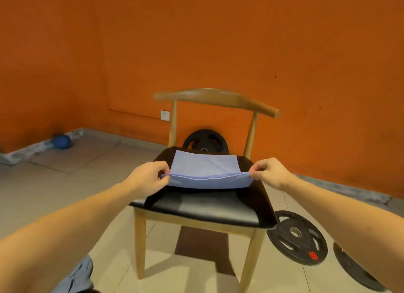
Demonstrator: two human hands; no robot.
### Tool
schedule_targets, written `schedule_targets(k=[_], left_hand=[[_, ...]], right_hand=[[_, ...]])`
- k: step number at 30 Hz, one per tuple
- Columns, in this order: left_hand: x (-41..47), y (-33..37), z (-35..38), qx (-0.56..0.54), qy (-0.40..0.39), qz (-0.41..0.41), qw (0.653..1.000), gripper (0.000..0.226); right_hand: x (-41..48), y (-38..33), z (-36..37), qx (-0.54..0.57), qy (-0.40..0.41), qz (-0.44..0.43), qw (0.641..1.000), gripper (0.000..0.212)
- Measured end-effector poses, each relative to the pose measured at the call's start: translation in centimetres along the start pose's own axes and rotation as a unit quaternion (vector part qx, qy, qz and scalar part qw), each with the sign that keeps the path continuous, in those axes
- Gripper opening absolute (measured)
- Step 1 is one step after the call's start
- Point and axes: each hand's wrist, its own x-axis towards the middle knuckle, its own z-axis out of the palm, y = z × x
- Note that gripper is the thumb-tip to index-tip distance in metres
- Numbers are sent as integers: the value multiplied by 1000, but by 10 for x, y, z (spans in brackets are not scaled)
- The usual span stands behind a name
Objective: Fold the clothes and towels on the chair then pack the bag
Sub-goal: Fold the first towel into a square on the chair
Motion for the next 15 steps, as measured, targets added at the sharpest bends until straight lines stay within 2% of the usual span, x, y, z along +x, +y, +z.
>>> schedule_targets(k=[4, 9, 11, 13, 15], left_hand=[[-32, -9, 13, 85, -73, 66, 992, 7], [-34, -14, 15, 164, -146, 140, 965, 13], [-25, -11, 15, 161, -154, 136, 965, 25], [-7, -6, 19, 116, -97, 95, 984, 29], [25, -2, 29, 49, -20, 24, 998, 22]], right_hand=[[-30, 17, 23, -56, -82, -1, 995, 14], [-34, 14, 33, -110, -165, -11, 980, 21], [-20, 11, 35, -94, -141, -19, 985, 23], [1, 8, 40, -95, -73, -38, 992, 20], [28, 4, 49, -102, -11, -45, 994, 15]])
